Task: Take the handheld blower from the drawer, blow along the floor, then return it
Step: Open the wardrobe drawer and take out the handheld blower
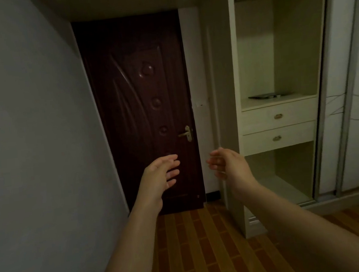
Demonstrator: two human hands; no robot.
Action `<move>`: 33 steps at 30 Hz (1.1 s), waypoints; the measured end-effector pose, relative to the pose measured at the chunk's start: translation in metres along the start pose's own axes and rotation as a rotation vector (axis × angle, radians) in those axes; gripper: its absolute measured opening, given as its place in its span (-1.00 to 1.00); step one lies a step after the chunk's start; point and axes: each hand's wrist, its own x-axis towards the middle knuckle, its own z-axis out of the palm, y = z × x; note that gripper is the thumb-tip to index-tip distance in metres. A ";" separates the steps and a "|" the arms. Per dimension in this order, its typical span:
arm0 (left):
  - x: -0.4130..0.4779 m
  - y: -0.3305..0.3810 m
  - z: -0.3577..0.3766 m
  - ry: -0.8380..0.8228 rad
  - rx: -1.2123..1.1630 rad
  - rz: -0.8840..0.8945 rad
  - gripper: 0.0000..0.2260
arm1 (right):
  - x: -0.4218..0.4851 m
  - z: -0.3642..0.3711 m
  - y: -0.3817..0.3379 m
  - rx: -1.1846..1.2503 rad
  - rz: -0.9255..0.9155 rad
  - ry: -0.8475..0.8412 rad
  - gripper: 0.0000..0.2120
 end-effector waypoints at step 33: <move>0.581 -0.100 0.308 -0.434 -0.088 -0.105 -0.83 | 0.572 -0.135 0.059 -0.038 -0.015 0.438 -0.73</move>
